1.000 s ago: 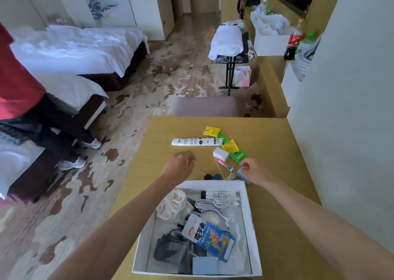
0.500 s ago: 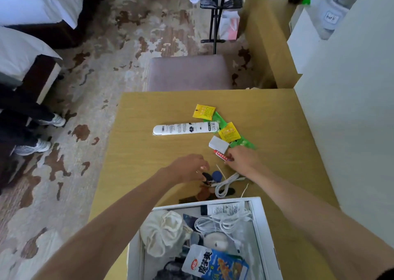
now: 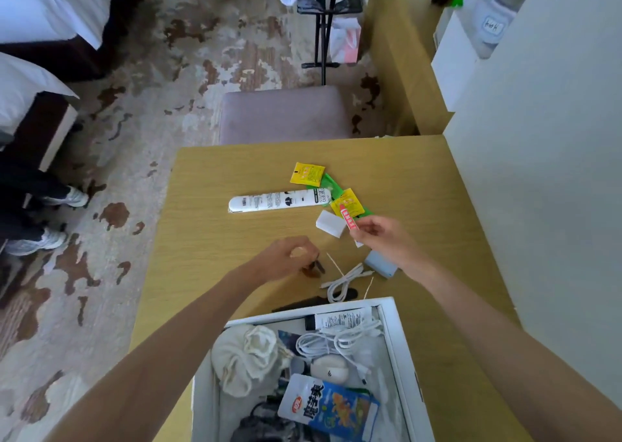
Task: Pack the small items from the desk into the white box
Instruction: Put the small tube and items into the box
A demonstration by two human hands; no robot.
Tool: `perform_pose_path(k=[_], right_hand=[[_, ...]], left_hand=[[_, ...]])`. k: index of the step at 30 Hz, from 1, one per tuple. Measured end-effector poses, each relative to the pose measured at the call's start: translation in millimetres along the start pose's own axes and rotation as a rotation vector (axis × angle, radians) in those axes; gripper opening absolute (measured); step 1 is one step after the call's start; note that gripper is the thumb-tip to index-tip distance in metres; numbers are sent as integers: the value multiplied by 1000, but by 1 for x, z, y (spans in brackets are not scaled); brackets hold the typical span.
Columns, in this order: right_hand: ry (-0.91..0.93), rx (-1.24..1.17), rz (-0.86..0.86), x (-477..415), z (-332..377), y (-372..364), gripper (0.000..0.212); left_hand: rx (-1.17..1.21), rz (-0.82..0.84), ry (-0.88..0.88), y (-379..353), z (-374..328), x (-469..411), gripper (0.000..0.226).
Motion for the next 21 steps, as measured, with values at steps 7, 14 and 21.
perform_pose_path(k=[7,14,21], right_hand=[[137,-107,61,70,39,16,10],[264,-100,177,136,59,0,7],[279,51,261,188,43,-24,7]], left_hand=[[532,-496,-24,36,-53,62,21],[340,-767,-193,42,-122,167,14],[153,-722,-50,11,-98,226,9]])
Point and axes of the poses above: each hand's wrist, its own x-axis away from the middle knuckle, its own y-axis out of the back of the hand, z = x × y, the point moved 3 cm from there along -x, towards the middle knuckle, and after that the axes turned 8 degrees about -z, right-handed, at the moved point
